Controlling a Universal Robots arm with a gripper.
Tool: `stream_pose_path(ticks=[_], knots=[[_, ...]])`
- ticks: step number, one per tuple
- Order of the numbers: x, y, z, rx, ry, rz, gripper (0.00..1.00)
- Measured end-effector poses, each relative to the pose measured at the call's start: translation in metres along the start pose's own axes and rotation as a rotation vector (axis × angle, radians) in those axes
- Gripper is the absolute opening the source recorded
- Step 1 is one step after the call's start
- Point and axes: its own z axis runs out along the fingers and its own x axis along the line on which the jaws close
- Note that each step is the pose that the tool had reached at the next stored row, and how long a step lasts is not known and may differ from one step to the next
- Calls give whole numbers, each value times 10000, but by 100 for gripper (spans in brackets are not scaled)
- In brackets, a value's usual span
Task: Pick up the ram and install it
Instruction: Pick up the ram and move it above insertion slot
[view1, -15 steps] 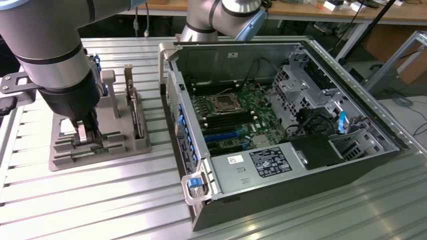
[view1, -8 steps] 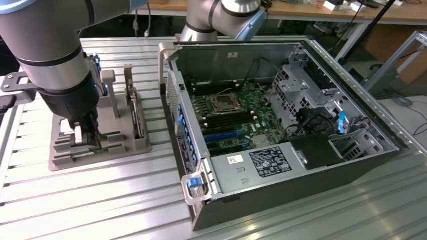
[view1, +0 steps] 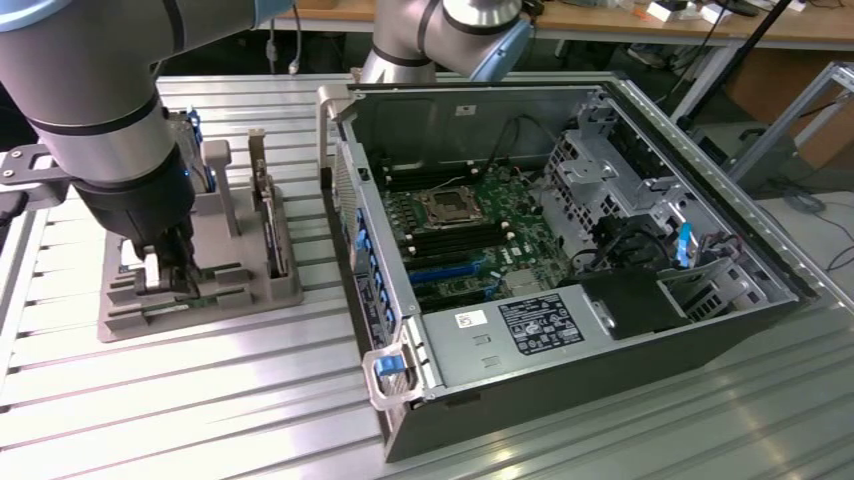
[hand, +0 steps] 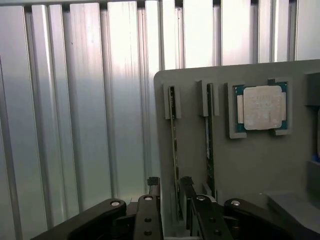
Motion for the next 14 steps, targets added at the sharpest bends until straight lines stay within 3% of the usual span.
stream_pose_path(ticks=[14], knots=[[-52, 54, 153, -1, -12, 0, 30]])
